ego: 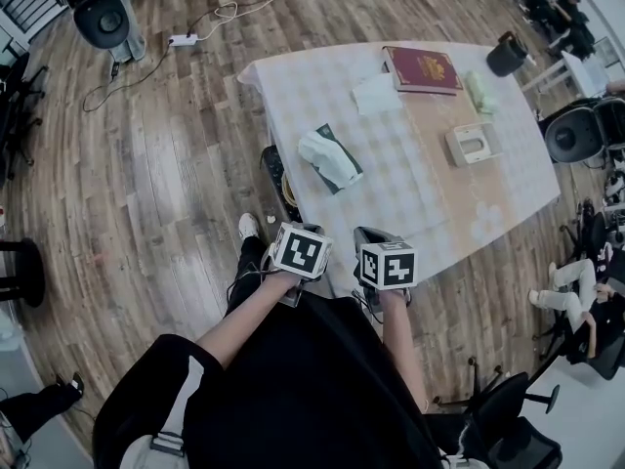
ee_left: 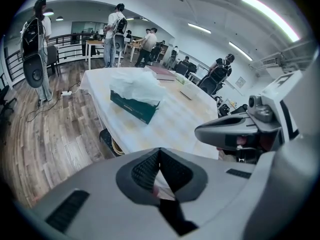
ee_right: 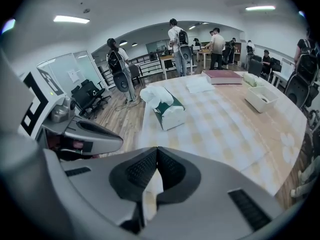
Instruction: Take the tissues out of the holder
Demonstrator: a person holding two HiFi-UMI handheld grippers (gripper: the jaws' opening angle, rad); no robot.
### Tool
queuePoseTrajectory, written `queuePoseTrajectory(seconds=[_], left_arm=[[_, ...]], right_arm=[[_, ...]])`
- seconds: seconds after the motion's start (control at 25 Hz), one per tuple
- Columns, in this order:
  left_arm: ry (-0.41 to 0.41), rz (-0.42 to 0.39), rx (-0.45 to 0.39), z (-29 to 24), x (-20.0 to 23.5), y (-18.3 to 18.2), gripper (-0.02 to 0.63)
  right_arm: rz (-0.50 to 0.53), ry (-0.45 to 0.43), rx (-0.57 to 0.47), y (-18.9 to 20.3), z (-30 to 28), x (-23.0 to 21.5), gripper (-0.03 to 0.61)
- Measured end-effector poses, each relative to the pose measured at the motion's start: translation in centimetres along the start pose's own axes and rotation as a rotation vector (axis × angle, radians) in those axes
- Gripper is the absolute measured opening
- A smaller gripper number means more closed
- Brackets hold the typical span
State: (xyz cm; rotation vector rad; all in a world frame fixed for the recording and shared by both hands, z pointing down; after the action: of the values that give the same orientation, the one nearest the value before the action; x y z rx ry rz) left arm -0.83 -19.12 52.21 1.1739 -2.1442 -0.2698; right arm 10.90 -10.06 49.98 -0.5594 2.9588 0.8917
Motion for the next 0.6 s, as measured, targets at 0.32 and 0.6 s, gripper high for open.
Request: queuePoseTrajectory(seconds=[0.32, 0.6], left_arm=[[0.001, 0.000, -0.017, 0.6, 0.0, 0.1, 0.009], [-0.026, 0.041, -0.049, 2.1, 1.4, -0.1, 0.008]], right_arm=[[0.031, 0.015, 0.049, 0.3, -1.1, -0.6, 0.014], [0.078, -0.034, 0.061, -0.9, -2.2, 1.8, 0.014]])
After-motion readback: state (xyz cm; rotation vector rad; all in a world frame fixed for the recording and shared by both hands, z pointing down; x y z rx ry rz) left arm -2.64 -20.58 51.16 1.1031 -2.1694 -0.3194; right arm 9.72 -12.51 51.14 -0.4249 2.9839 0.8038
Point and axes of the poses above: the fingertips, and each gripper's own axes: z backward along the fingers, x to its left, y out of its underside, the point moved 8 cm from there along z, backward along the fingers, and after that the axes turned 7 degrees about y, right-handed, at the moved point
